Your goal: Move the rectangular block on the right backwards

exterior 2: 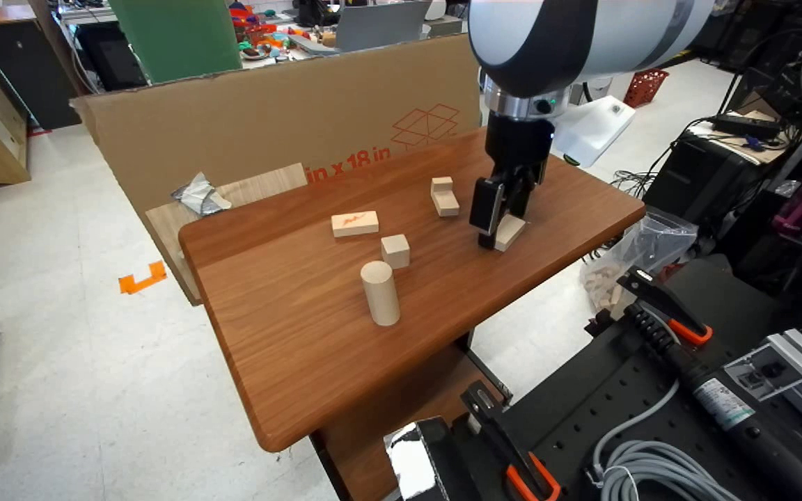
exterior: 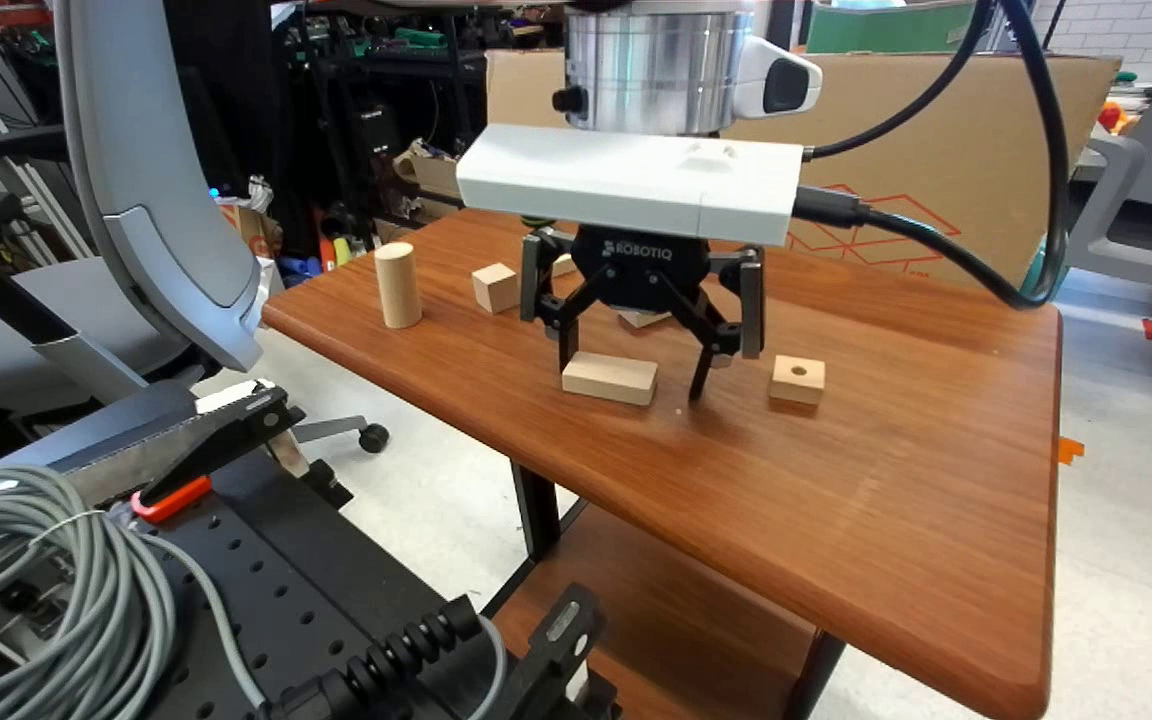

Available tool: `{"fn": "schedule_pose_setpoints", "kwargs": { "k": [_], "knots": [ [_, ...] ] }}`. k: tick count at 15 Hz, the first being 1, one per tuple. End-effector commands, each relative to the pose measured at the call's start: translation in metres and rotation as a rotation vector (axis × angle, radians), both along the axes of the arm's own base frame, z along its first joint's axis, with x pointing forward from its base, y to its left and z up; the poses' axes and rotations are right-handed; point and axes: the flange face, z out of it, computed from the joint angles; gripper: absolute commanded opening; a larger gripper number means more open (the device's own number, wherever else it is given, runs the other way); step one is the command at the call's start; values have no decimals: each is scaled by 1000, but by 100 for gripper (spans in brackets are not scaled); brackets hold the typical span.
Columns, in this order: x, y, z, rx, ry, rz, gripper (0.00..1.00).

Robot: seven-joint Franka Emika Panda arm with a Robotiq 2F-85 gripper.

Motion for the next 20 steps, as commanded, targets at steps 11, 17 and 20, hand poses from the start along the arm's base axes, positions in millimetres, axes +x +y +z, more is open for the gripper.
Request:
{"fn": "schedule_pose_setpoints", "kwargs": {
  "k": [11,17,20],
  "knots": [
    [3,9,-8,-92,-18,60,48],
    [24,-9,37,-18,-69,-47,42],
    [41,-32,63,52,-100,-149,42]
  ]
}}
